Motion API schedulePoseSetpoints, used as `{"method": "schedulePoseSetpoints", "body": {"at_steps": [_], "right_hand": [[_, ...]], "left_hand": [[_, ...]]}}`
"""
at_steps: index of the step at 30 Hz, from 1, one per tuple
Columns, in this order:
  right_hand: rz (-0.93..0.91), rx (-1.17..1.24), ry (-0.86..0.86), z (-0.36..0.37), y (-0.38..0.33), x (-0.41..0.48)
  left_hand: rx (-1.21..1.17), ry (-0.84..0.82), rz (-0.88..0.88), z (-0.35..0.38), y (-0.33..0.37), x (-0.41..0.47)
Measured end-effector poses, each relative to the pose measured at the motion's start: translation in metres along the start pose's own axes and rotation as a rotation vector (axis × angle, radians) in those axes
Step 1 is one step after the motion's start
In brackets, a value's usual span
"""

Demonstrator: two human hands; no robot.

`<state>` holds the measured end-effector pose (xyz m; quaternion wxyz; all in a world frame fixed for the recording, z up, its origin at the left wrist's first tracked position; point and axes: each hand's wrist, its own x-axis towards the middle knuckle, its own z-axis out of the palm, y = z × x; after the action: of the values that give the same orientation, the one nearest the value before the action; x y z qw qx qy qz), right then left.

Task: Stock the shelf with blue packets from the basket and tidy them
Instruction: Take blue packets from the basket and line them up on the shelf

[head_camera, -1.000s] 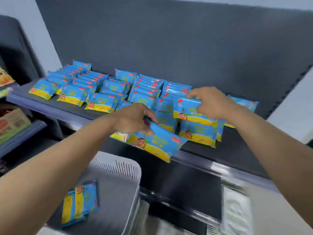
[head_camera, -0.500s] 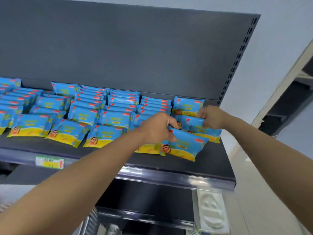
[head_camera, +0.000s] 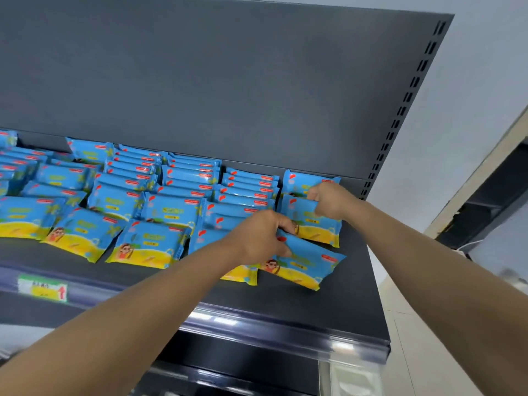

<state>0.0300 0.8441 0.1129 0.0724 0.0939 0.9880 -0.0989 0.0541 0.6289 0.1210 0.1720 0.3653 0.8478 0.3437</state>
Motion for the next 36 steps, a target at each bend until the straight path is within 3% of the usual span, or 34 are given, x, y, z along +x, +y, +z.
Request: {"method": "schedulePoseSetpoints", "body": {"at_steps": [4,10,18,22,31,36], "right_hand": [[0.025,0.053,0.136,-0.01,0.005,-0.01],[0.009,0.137,0.334,-0.032,0.002,-0.039],[-0.004,0.086,0.432,-0.041,-0.015,-0.07],[-0.056,0.048,0.454,-0.044,-0.034,-0.08],[-0.399,-0.043,0.558,-0.052,-0.188,-0.085],[-0.612,-0.071,0.572,-0.035,-0.301,-0.098]], "left_hand": [[0.107,0.017,0.01,0.01,0.007,0.023],[0.507,0.116,-0.029,0.024,0.003,0.061],[0.712,0.198,0.021,0.032,-0.013,0.071],[0.664,0.274,0.07,0.021,-0.018,0.053],[0.712,0.777,0.116,-0.099,-0.034,-0.099],[0.787,0.843,-0.027,-0.142,-0.065,-0.209]]}}
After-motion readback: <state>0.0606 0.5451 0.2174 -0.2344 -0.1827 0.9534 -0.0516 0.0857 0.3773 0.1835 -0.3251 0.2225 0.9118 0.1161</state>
